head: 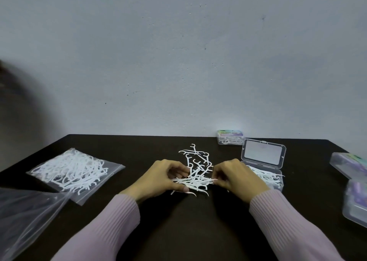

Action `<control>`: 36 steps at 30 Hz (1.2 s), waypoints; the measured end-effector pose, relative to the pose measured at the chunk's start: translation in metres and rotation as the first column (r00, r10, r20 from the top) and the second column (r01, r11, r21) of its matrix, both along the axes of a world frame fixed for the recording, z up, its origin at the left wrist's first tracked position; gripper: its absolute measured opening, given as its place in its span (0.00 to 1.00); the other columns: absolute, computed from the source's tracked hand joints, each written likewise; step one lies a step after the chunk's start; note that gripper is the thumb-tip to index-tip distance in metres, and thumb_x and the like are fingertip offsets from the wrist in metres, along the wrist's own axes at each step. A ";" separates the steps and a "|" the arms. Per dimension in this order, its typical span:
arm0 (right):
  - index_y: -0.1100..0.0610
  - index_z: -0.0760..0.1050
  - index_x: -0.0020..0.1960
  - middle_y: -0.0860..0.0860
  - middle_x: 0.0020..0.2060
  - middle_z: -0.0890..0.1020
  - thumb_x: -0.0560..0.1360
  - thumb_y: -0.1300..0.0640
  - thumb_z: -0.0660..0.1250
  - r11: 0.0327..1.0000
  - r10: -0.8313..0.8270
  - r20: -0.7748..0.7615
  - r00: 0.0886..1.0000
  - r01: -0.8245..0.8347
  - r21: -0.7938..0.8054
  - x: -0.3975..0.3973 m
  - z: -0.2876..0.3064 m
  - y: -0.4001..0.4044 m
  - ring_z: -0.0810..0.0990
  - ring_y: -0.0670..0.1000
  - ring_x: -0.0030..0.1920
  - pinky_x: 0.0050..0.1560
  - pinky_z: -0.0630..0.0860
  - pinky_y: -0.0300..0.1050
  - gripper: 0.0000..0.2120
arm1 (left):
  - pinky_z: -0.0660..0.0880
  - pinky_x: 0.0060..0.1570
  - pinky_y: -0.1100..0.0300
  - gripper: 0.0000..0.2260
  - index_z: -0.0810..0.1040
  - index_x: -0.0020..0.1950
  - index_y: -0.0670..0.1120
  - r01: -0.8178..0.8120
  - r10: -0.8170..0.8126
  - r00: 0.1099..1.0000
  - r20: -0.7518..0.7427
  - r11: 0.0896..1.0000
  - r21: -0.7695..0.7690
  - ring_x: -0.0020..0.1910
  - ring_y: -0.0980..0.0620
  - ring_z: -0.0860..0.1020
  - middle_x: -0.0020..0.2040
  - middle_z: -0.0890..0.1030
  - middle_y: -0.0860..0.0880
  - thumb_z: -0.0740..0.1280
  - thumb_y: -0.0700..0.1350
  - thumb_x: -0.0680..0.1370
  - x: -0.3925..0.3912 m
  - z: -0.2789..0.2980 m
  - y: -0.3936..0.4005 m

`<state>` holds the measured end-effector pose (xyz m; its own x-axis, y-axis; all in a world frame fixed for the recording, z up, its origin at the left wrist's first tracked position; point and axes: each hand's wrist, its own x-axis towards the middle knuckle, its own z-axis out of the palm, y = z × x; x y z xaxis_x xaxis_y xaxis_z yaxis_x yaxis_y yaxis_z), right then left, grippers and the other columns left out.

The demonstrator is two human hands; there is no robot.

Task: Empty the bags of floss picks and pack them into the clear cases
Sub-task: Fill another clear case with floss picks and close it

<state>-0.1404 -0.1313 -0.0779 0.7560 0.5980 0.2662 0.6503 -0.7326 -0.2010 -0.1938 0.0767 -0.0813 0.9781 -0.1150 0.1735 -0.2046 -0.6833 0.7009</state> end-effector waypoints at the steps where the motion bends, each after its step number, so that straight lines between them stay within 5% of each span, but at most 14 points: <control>1: 0.52 0.79 0.48 0.50 0.44 0.82 0.74 0.53 0.68 1.000 -0.004 0.003 1.000 0.004 0.007 0.000 0.000 0.000 0.79 0.51 0.48 0.47 0.71 0.42 0.05 | 0.75 0.49 0.70 0.19 0.81 0.56 0.46 -0.003 0.003 1.000 0.008 1.000 0.011 0.47 0.60 0.79 0.49 0.83 0.51 0.78 0.41 0.67 0.000 0.000 0.000; 9: 0.53 0.81 0.49 0.49 0.44 0.82 0.74 0.56 0.68 0.994 -0.021 -0.013 1.000 0.023 0.105 0.003 0.003 -0.007 0.73 0.42 0.36 0.42 0.68 0.33 0.05 | 0.72 0.39 0.69 0.05 0.84 0.45 0.50 -0.067 0.056 0.993 0.102 0.993 0.102 0.36 0.62 0.76 0.38 0.82 0.54 0.75 0.43 0.70 0.000 -0.005 -0.003; 21: 0.54 0.83 0.48 0.48 0.39 0.81 0.73 0.56 0.70 0.954 -0.112 -0.020 0.994 0.113 0.277 0.005 0.016 -0.017 0.71 0.39 0.35 0.36 0.65 0.24 0.05 | 0.74 0.48 0.62 0.03 0.81 0.48 0.50 -0.090 0.060 0.990 0.124 0.963 0.256 0.46 0.59 0.76 0.46 0.78 0.56 0.70 0.44 0.75 0.005 -0.010 0.002; 36: 0.53 0.82 0.44 0.48 0.37 0.81 0.71 0.60 0.71 0.874 -0.219 -0.119 0.968 0.249 0.417 0.006 0.022 -0.079 0.77 0.42 0.38 0.37 0.73 0.27 0.04 | 0.70 0.39 0.68 0.03 0.79 0.44 0.50 -0.027 0.025 0.947 0.320 1.000 0.000 0.39 0.59 0.76 0.39 0.81 0.55 0.69 0.42 0.76 0.014 -0.003 -0.038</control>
<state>-0.1341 -0.2103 -0.0563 0.8845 0.2415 0.3992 0.4445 -0.6960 -0.5639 -0.1802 0.0391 -0.0841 0.8739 -0.0916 0.4774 -0.3998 -0.6941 0.5987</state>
